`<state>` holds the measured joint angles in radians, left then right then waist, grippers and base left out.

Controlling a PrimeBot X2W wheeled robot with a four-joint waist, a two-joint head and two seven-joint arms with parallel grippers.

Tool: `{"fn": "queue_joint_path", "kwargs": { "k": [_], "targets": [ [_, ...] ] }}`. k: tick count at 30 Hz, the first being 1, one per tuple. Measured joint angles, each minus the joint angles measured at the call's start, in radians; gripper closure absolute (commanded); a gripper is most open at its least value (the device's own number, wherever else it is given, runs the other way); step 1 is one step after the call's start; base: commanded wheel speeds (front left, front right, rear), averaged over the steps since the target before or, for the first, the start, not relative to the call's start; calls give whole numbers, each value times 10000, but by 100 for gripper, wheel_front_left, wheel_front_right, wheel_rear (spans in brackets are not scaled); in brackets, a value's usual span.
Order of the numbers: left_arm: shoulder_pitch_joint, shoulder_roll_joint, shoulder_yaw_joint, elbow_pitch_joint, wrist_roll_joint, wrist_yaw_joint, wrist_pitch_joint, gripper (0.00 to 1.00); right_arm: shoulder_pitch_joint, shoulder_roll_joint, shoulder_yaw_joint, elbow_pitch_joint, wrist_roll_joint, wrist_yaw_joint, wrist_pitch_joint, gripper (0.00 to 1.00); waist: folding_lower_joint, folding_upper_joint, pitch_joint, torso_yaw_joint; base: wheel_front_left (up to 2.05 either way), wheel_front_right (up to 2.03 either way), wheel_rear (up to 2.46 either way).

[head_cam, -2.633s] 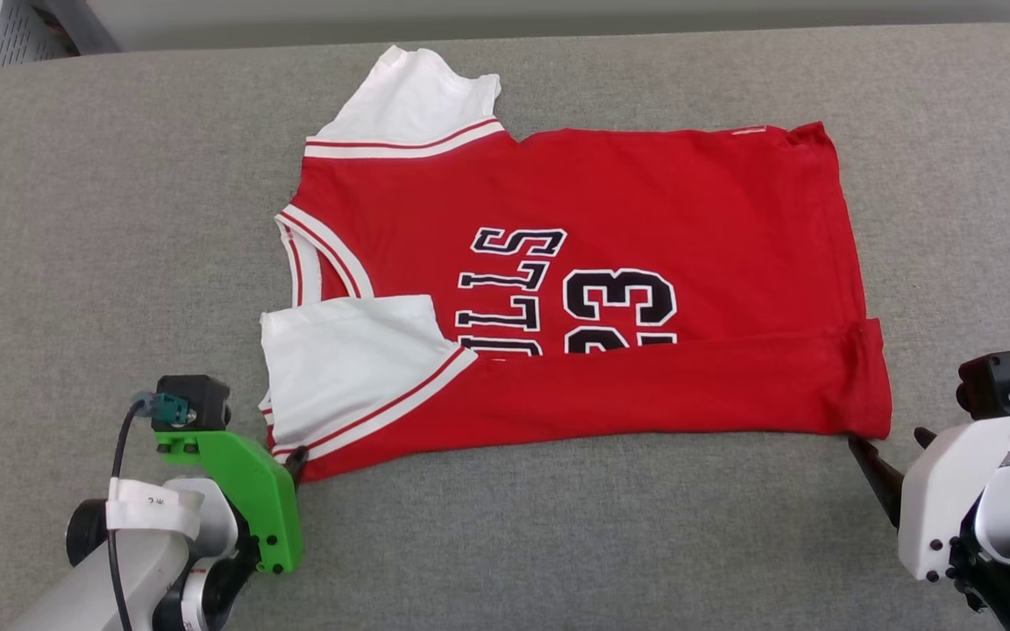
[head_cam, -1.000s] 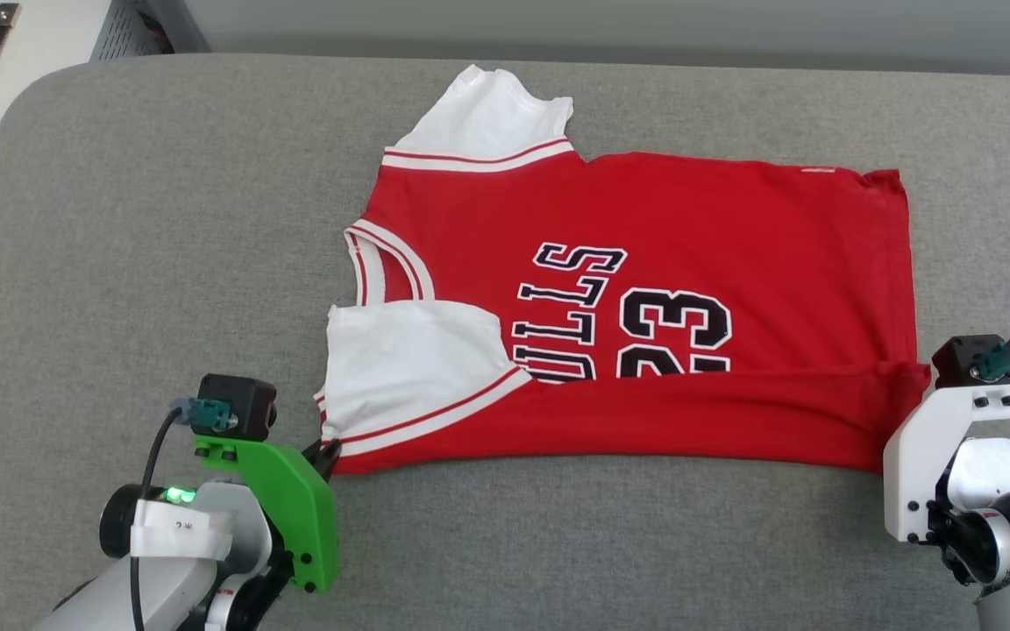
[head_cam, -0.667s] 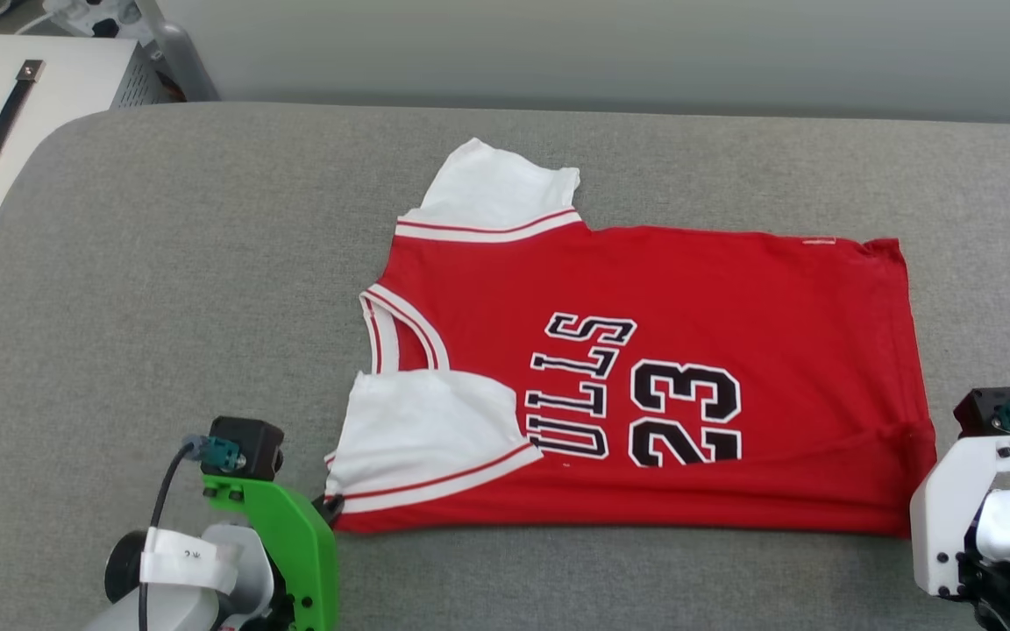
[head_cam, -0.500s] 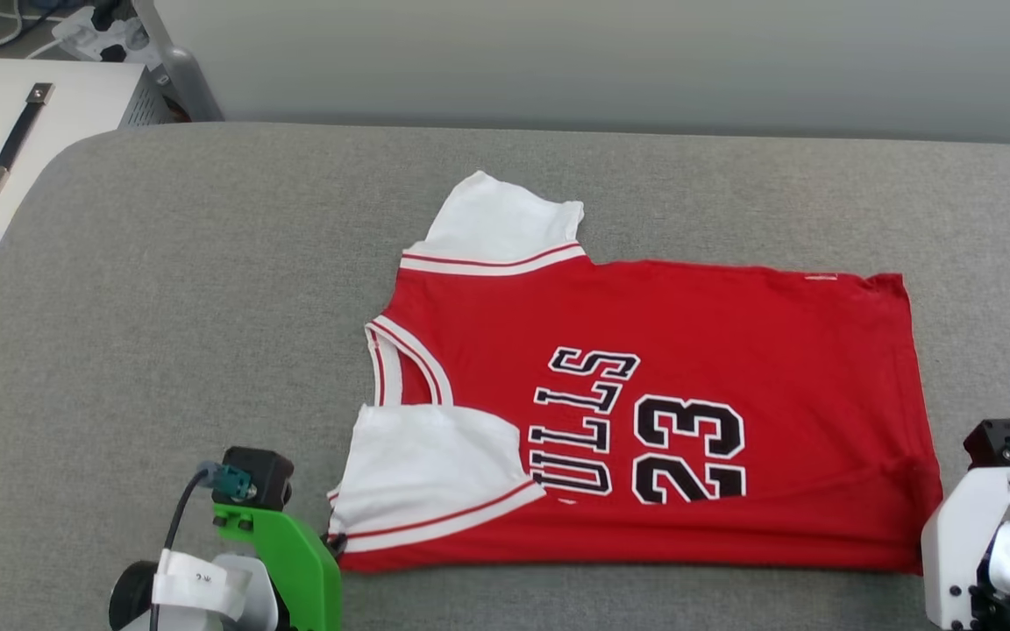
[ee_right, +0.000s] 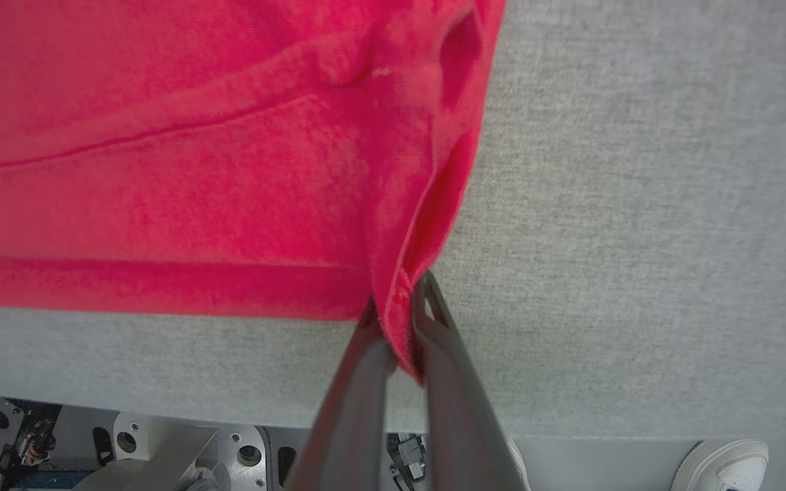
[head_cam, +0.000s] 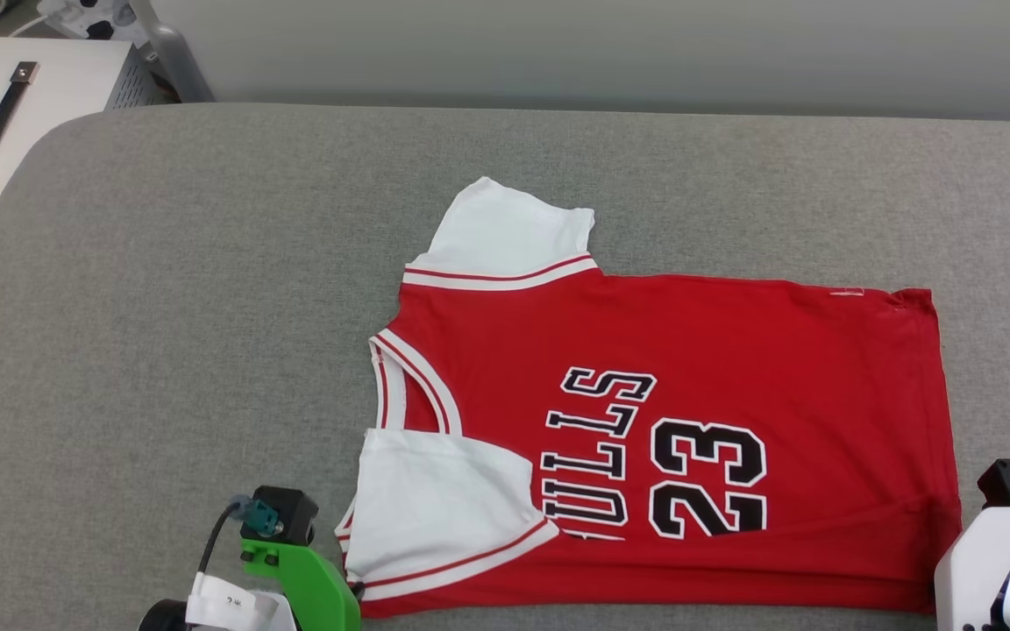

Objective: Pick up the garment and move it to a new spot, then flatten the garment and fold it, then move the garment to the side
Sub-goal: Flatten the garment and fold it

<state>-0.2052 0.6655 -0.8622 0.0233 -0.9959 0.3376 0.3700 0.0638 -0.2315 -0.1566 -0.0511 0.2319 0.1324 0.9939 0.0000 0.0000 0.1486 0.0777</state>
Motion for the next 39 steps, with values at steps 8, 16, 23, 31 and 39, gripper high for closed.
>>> {"fn": "queue_joint_path", "kwargs": {
  "k": [8, 16, 23, 31, 39],
  "targets": [
    [-163, -155, -52, 587, 2, -343, -84, 100, -88, -4, 94, 433, -75, 0, -430, 100, 0, 0, 216, -26, 0, 0, 0],
    [-217, -376, -79, 821, 52, -414, -326, 0, -154, -150, 182, 706, -56, -2, -930, 0, 0, 0, -93, -30, 0, 0, 0],
    [-189, -240, 286, 332, 140, -113, -1011, 0, -140, -192, 234, 245, 309, -2, -1290, 0, 0, 0, -520, -81, 0, 0, 0],
    [-162, 65, 727, -466, 476, 140, -1996, 0, -31, -140, 245, -1030, 656, -2, -2290, 0, 0, 0, -843, -264, 0, 0, 0],
    [-166, -238, 1264, -399, 1379, 115, -4571, 0, -70, 217, 502, -1641, 1053, -8, -5822, 0, 0, 0, -775, -435, 0, 0, 0]
  ]
}}
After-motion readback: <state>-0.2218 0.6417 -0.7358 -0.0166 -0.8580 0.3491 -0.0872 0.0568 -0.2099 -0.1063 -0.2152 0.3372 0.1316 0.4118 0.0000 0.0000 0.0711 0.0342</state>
